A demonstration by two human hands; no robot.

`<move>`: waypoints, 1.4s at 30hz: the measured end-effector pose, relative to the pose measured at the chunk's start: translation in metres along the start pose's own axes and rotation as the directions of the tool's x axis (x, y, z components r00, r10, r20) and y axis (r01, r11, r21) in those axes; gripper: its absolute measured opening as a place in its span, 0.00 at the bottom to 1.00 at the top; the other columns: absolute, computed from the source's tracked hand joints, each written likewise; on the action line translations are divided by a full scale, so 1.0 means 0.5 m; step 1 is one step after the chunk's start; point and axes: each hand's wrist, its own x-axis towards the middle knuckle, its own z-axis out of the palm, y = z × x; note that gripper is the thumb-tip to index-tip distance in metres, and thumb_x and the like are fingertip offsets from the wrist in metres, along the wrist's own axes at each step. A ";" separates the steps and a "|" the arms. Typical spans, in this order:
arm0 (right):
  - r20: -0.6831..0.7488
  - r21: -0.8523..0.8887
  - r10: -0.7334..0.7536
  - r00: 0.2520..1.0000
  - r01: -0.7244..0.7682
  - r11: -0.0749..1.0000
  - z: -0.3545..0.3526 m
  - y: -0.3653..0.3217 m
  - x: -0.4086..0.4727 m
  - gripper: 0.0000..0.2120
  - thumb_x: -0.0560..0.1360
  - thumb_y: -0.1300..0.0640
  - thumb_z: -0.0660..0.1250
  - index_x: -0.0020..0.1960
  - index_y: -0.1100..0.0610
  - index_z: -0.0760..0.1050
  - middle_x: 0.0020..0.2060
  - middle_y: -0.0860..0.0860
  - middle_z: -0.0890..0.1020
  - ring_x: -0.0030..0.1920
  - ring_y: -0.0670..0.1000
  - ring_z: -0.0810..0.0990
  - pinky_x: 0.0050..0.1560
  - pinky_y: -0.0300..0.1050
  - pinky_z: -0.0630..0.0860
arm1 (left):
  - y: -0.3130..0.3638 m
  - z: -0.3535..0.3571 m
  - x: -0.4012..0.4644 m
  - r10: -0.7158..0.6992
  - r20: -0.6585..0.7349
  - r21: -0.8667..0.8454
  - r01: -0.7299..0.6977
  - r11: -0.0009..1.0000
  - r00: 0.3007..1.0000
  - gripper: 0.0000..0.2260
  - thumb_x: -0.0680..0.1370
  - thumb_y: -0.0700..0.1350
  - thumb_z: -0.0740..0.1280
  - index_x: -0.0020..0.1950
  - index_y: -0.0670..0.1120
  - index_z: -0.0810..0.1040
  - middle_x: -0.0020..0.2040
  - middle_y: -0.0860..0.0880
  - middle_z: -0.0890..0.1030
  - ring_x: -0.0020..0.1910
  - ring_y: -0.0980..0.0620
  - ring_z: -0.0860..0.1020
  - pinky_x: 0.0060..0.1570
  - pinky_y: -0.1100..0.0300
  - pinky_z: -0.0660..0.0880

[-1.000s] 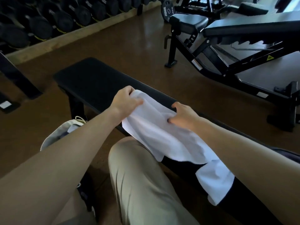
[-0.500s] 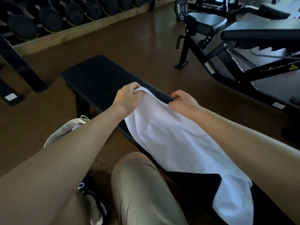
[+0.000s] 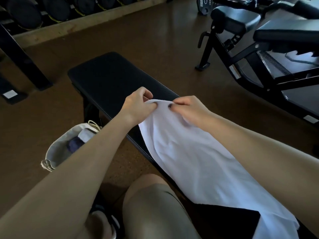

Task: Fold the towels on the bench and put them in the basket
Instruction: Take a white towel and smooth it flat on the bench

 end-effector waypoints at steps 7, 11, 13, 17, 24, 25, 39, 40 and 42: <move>-0.302 -0.030 0.057 0.952 -0.070 0.997 -0.036 0.003 0.065 0.16 0.81 0.55 0.60 0.35 0.56 0.68 0.30 0.50 0.69 0.33 0.50 0.68 0.35 0.45 0.63 | -0.026 -0.009 -0.016 -0.228 0.535 -0.221 0.395 0.892 0.813 0.10 0.82 0.48 0.68 0.60 0.47 0.81 0.51 0.51 0.87 0.51 0.54 0.85 0.59 0.55 0.80; -0.281 -0.277 0.062 0.958 -0.143 0.950 -0.048 0.021 0.092 0.13 0.79 0.54 0.59 0.38 0.59 0.68 0.32 0.51 0.73 0.34 0.53 0.71 0.34 0.48 0.67 | -0.015 0.037 -0.033 -0.180 0.520 -0.105 0.272 0.957 0.835 0.07 0.82 0.43 0.67 0.56 0.45 0.83 0.48 0.50 0.87 0.47 0.55 0.84 0.52 0.61 0.81; -0.225 -0.336 0.094 0.970 -0.168 0.927 -0.047 0.021 0.091 0.07 0.78 0.56 0.60 0.48 0.55 0.76 0.42 0.50 0.79 0.41 0.53 0.78 0.40 0.49 0.75 | -0.007 0.056 -0.040 -0.187 0.463 -0.085 0.254 0.964 0.866 0.09 0.81 0.39 0.63 0.56 0.41 0.83 0.47 0.48 0.85 0.43 0.55 0.82 0.47 0.62 0.80; -0.096 -0.512 0.100 0.990 -0.135 0.849 -0.027 0.020 0.097 0.26 0.76 0.60 0.64 0.74 0.51 0.69 0.65 0.53 0.76 0.61 0.58 0.77 0.57 0.55 0.79 | 0.000 0.056 -0.034 -0.235 0.434 -0.048 0.283 0.958 0.870 0.12 0.81 0.48 0.65 0.51 0.40 0.81 0.48 0.44 0.84 0.45 0.50 0.83 0.45 0.58 0.82; -0.078 -0.618 -0.013 0.997 -0.038 0.786 0.032 0.028 0.138 0.22 0.79 0.56 0.64 0.73 0.52 0.72 0.67 0.55 0.77 0.65 0.59 0.76 0.59 0.52 0.75 | -0.011 0.067 -0.043 -0.183 0.458 0.149 0.127 0.981 0.870 0.10 0.78 0.46 0.67 0.39 0.45 0.73 0.36 0.49 0.75 0.35 0.50 0.74 0.34 0.56 0.70; -0.119 -0.606 -0.046 0.992 -0.037 0.795 0.034 0.028 0.142 0.17 0.79 0.57 0.63 0.67 0.53 0.75 0.63 0.55 0.79 0.60 0.59 0.78 0.55 0.51 0.76 | -0.010 0.059 -0.039 -0.176 0.457 0.074 0.160 0.984 0.872 0.06 0.79 0.44 0.65 0.42 0.44 0.75 0.39 0.48 0.78 0.37 0.48 0.78 0.36 0.56 0.75; -0.251 -0.500 0.006 0.968 -0.135 0.856 0.022 0.036 0.201 0.16 0.84 0.54 0.54 0.37 0.55 0.62 0.37 0.53 0.73 0.35 0.56 0.70 0.32 0.47 0.63 | -0.117 -0.057 0.021 -0.296 0.353 0.023 0.308 0.951 0.888 0.12 0.79 0.51 0.69 0.56 0.44 0.79 0.55 0.46 0.81 0.54 0.46 0.81 0.57 0.47 0.80; -0.249 -0.503 0.000 0.968 -0.129 0.855 0.023 0.036 0.205 0.17 0.84 0.53 0.53 0.37 0.55 0.61 0.36 0.53 0.73 0.35 0.55 0.69 0.32 0.47 0.62 | -0.123 -0.061 0.022 -0.284 0.361 0.047 0.287 0.957 0.888 0.11 0.79 0.49 0.68 0.56 0.44 0.79 0.56 0.45 0.81 0.54 0.46 0.81 0.57 0.46 0.81; -0.250 -0.514 -0.023 0.968 -0.113 0.850 0.023 0.036 0.214 0.17 0.85 0.52 0.53 0.38 0.55 0.62 0.36 0.53 0.74 0.34 0.55 0.70 0.32 0.48 0.63 | -0.142 -0.068 0.034 -0.272 0.271 0.100 0.254 0.962 0.924 0.10 0.80 0.49 0.66 0.55 0.43 0.80 0.54 0.44 0.81 0.51 0.47 0.80 0.51 0.48 0.80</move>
